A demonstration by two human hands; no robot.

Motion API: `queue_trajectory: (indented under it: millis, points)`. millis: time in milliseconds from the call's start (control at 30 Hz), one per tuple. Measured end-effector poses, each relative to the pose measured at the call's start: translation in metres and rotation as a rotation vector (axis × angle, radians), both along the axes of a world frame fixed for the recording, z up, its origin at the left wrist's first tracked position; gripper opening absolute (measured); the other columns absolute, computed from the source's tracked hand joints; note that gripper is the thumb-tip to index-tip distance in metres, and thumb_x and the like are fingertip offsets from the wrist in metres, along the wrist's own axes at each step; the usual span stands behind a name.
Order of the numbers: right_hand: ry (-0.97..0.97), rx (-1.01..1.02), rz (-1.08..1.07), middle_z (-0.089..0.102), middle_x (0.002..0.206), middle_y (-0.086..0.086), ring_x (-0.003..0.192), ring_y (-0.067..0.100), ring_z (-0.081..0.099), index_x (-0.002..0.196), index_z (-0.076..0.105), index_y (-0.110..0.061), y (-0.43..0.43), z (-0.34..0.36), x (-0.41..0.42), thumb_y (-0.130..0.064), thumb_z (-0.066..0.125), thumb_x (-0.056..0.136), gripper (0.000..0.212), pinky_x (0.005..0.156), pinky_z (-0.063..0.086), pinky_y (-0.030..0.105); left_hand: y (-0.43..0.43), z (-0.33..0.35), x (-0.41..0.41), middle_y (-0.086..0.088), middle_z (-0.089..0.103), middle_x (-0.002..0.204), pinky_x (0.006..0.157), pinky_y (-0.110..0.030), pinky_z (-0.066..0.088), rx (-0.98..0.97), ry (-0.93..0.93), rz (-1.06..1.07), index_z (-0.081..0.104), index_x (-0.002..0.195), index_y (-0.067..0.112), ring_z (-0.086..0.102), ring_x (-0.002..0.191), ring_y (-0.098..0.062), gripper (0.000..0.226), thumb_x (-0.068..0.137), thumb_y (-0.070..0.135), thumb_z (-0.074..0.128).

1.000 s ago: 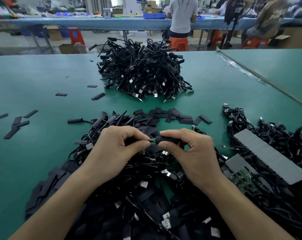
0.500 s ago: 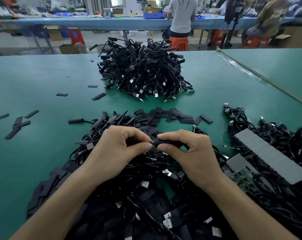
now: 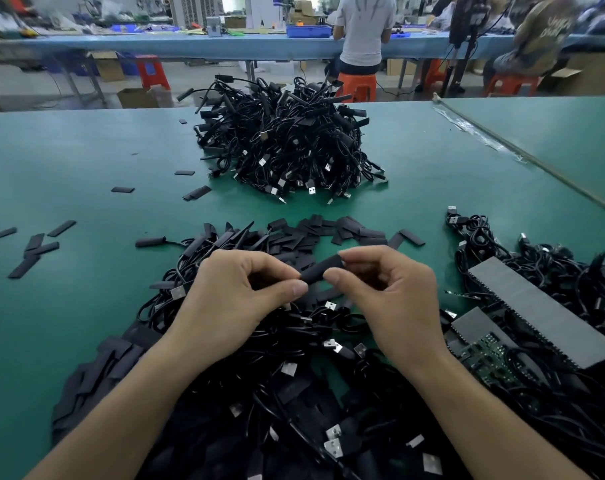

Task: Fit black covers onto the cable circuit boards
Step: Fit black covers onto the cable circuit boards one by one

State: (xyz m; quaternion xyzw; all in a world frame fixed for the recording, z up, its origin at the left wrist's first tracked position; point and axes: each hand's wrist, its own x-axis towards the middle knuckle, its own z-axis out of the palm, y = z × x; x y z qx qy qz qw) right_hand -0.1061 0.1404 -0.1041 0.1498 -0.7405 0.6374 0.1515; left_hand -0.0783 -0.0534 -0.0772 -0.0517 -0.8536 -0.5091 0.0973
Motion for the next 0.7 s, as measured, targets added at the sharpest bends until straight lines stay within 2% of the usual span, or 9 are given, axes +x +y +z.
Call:
queue_trajectory:
  millis: [100,200,300,433,500,567,633,700]
  points:
    - [-0.011,-0.039,0.032,0.076,0.082,-0.014,0.071,0.006,0.072,0.094,0.075,-0.038,-0.002,0.0,0.0,-0.02,0.083,0.078,0.025,0.071,0.057,0.025,0.002,0.0,0.0,0.006,0.074,0.066,0.059,-0.013,0.051,0.025,-0.005,0.025,0.076,0.079,0.035,0.069,0.059,-0.008,0.011,0.074,0.03,0.085]
    - [0.0,0.013,0.041,0.075,0.084,-0.019,0.078,0.002,0.072,0.098,0.074,-0.039,-0.002,-0.001,0.002,-0.024,0.083,0.079,0.026,0.074,0.055,0.017,0.002,0.0,0.001,0.005,0.074,0.065,0.059,-0.014,0.052,0.047,-0.004,0.046,0.076,0.078,0.034,0.07,0.059,-0.009,0.014,0.071,0.029,0.087]
    - [-0.012,0.045,0.053,0.075,0.084,-0.02,0.079,0.002,0.072,0.099,0.074,-0.037,-0.001,-0.002,0.002,-0.025,0.083,0.078,0.026,0.074,0.055,0.016,0.002,0.0,0.001,0.003,0.074,0.067,0.061,-0.016,0.054,0.064,-0.006,0.029,0.076,0.077,0.03,0.072,0.06,-0.012,0.015,0.069,0.026,0.088]
    - [-0.083,-0.079,0.092,0.075,0.075,-0.004,0.068,0.014,0.072,0.083,0.077,-0.03,-0.002,-0.001,0.001,-0.02,0.082,0.08,0.012,0.065,0.056,0.023,0.003,0.0,0.001,0.005,0.075,0.075,0.067,-0.023,0.056,0.074,0.01,0.009,0.067,0.081,0.031,0.073,0.067,-0.012,0.026,0.069,0.024,0.088]
    - [-0.118,-0.145,0.131,0.073,0.07,0.004,0.063,0.017,0.07,0.081,0.075,-0.025,-0.002,0.002,0.0,-0.014,0.08,0.082,0.012,0.061,0.054,0.022,0.004,0.0,0.003,0.01,0.075,0.08,0.072,-0.021,0.053,0.01,0.036,-0.002,0.064,0.086,0.036,0.071,0.074,-0.008,0.032,0.069,0.029,0.09]
    - [-0.181,-0.257,0.181,0.071,0.068,0.006,0.061,0.016,0.066,0.079,0.075,-0.023,0.0,0.006,-0.001,-0.015,0.078,0.082,0.01,0.059,0.052,0.023,0.004,-0.001,0.004,0.019,0.072,0.09,0.078,-0.013,0.048,-0.102,0.083,-0.017,0.065,0.091,0.039,0.068,0.087,-0.001,0.034,0.068,0.037,0.09]
    - [-0.279,-0.484,0.256,0.069,0.071,0.005,0.062,0.012,0.062,0.076,0.075,-0.023,0.001,0.011,-0.002,-0.024,0.079,0.075,0.004,0.058,0.05,0.022,0.004,0.001,0.005,0.028,0.065,0.104,0.088,-0.003,0.037,-0.281,0.11,-0.004,0.066,0.104,0.041,0.057,0.106,0.005,0.039,0.07,0.046,0.085]
    - [-0.35,-0.695,0.314,0.067,0.073,0.005,0.063,0.011,0.06,0.074,0.075,-0.022,0.002,0.015,-0.003,-0.021,0.074,0.076,0.003,0.058,0.05,0.021,0.007,0.003,0.007,0.029,0.055,0.119,0.098,-0.001,0.025,-0.451,0.138,0.016,0.063,0.12,0.033,0.044,0.122,0.004,0.046,0.078,0.049,0.074]
